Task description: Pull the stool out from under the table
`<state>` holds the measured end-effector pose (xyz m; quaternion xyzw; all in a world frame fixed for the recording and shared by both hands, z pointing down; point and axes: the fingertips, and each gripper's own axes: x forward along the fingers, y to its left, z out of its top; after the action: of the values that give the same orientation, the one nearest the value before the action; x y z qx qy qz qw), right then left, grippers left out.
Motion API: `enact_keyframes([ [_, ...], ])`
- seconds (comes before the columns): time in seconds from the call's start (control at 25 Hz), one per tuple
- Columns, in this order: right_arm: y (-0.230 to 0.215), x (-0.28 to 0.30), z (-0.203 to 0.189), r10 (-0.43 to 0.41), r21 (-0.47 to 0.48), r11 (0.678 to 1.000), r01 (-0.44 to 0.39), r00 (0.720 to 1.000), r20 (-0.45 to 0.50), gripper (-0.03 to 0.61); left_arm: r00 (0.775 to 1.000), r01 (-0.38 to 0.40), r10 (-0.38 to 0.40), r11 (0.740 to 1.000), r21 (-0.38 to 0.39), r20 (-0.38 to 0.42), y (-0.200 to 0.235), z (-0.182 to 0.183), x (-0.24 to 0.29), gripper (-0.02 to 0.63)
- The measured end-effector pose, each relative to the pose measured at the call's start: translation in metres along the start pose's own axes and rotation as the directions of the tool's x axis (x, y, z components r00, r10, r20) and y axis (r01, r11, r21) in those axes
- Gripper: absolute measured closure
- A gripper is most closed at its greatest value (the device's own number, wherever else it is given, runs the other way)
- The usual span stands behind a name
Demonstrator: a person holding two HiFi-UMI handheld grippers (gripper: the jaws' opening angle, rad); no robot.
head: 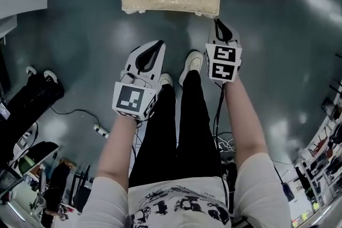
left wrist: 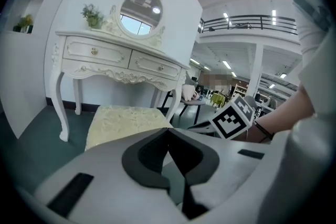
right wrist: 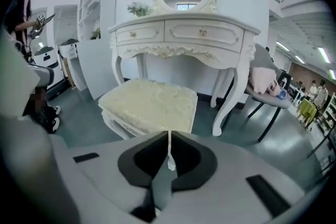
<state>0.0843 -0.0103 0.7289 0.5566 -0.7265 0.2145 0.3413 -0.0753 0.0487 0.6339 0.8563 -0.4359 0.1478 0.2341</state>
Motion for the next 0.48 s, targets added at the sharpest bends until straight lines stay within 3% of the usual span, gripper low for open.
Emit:
enact_keyframes([
  [0.28,0.010,-0.119,0.098,0.027,0.047,0.998,-0.035,0.988,0.153,0.561,0.995,-0.040,0.038,0.999,0.018,0.088,-0.011,0.110,-0.059,0.597],
  [0.48,0.027,-0.221,0.182,0.032,0.014,0.999,-0.038,0.947,0.320,0.561,0.984,-0.011,-0.006,0.996,0.091,0.180,-0.034,0.204,-0.115,0.597],
])
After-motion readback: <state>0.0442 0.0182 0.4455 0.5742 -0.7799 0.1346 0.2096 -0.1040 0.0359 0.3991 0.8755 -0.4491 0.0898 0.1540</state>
